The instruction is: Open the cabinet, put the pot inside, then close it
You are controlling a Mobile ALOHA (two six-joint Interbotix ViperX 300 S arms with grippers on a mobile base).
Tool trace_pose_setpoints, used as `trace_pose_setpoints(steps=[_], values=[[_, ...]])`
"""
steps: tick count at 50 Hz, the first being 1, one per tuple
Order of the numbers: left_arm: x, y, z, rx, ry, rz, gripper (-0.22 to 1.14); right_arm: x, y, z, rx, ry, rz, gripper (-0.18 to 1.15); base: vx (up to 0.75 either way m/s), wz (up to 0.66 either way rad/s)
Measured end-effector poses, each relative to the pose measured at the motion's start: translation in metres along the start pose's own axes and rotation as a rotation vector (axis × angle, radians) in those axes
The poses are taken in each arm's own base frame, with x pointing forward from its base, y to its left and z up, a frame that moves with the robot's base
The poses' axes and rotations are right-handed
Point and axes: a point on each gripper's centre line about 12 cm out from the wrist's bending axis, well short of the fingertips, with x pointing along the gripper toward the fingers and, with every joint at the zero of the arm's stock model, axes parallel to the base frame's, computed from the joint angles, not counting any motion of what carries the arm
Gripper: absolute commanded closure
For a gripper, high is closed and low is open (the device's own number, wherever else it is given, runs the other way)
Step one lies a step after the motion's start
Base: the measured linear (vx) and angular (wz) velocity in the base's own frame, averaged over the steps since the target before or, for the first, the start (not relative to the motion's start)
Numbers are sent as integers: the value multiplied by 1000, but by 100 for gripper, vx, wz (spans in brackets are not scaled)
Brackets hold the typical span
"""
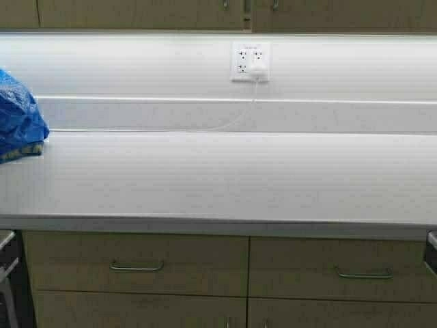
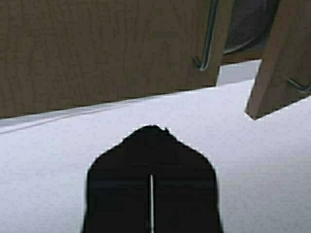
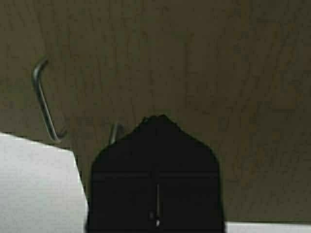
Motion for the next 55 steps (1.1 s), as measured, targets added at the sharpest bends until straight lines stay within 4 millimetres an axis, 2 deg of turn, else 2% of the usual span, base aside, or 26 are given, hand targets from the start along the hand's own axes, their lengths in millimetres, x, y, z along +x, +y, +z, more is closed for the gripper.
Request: trace_pose_setpoints(steps=[13, 24, 34, 55], values=[[-11, -4, -5, -1, 0, -10, 88, -82, -8, -21, -2, -4, 14, 90, 10, -1], [-11, -4, -11, -1, -6, -7, 88, -121, -12, -45, 2, 11, 17, 90, 5, -1], [-10, -3, -11, -1, -13, -6, 88, -126, -11, -66, -1, 50, 22, 90, 2, 1], [-5, -3, -18, -1, 3, -5, 88, -126, -10, -70, -2, 47, 33, 90, 0, 0]])
